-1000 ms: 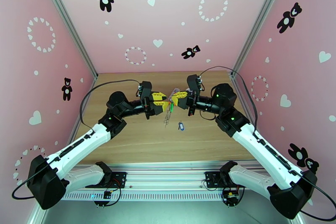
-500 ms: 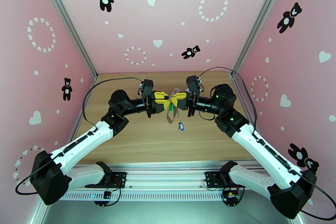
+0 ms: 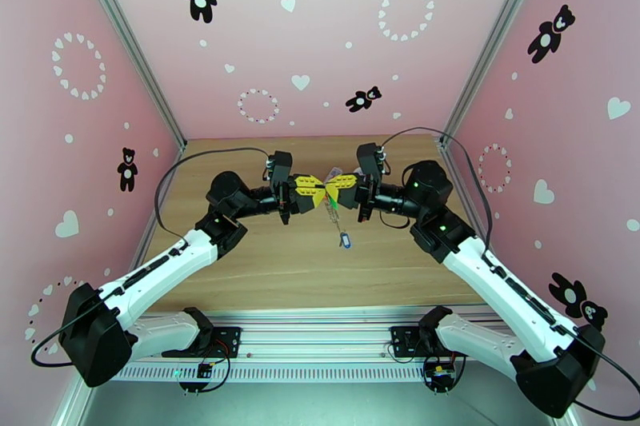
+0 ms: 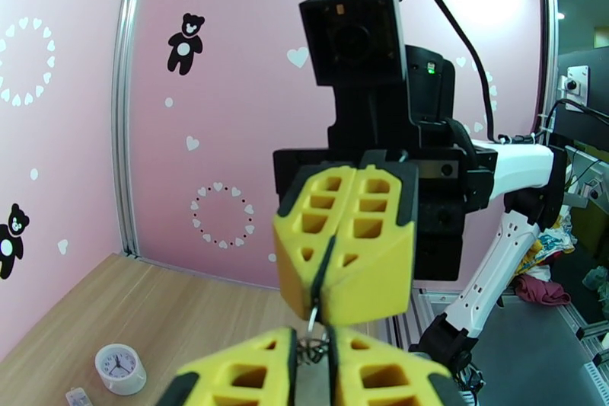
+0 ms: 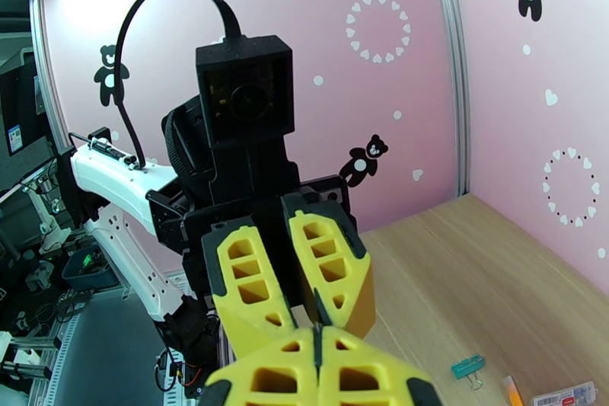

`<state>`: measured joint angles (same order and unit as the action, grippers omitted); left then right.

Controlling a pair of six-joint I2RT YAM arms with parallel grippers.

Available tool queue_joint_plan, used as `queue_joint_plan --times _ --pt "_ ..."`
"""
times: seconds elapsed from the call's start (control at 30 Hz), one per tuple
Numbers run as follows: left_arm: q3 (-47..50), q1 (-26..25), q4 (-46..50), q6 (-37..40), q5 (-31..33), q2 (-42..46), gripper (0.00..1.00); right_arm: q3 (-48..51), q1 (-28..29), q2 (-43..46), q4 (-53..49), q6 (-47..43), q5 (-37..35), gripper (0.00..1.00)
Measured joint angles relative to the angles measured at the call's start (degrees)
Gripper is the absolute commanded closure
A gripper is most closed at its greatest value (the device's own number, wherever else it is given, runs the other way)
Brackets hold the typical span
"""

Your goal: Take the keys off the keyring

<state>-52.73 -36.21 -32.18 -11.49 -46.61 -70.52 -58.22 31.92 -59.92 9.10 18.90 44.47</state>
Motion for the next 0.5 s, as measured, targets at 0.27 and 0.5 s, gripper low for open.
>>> queue_joint_plan --times 0.27,0.5 --pt "0.0 0.0 -0.5 -0.4 -0.1 0.0 0.83 0.1 0.0 1.4 0.6 0.0 -1.3 1.0" --pt "0.0 0.0 -3.0 -1.6 -0.8 -0.7 0.79 0.2 0.0 1.4 0.6 0.0 -1.3 1.0"
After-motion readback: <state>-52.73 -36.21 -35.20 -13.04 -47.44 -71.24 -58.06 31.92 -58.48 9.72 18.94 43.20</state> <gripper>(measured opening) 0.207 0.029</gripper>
